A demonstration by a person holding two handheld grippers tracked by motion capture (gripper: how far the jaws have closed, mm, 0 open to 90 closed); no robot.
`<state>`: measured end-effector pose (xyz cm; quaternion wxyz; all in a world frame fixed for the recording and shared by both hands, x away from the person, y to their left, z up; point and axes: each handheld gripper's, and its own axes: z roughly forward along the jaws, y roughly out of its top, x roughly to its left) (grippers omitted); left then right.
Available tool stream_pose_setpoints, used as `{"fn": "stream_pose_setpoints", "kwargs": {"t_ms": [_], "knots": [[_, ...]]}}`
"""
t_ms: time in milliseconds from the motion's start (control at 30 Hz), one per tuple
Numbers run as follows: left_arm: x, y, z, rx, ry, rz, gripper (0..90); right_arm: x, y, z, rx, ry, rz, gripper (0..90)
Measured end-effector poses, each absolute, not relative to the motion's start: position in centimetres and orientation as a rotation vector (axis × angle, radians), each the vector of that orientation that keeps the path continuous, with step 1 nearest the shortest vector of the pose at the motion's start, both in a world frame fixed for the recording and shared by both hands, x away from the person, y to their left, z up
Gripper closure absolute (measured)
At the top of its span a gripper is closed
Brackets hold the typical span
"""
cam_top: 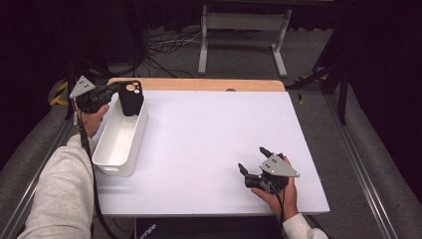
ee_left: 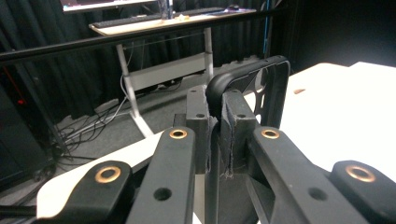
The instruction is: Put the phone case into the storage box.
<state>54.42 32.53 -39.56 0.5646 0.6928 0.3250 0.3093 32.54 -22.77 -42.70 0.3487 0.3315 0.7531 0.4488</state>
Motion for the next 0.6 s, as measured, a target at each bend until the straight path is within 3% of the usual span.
{"fn": "stream_pose_setpoints", "kwargs": {"t_ms": [133,300,400,600], "knots": [[54.41,32.45,-39.67,1.631,0.771,0.722,82.2,32.52,-22.74,-42.8,0.855,1.954,1.162,14.2],[54.47,32.1,-39.63,1.656,0.765,0.712,73.1,32.45,-22.77,-42.79,0.851,1.957,1.154,14.8],[54.53,31.99,-39.63,1.675,0.774,0.714,73.3,32.26,-22.82,-42.45,0.84,1.936,1.146,15.5],[54.45,31.81,-39.5,1.693,0.793,0.724,65.6,32.13,-22.96,-42.26,0.839,1.934,1.157,15.8]]}}
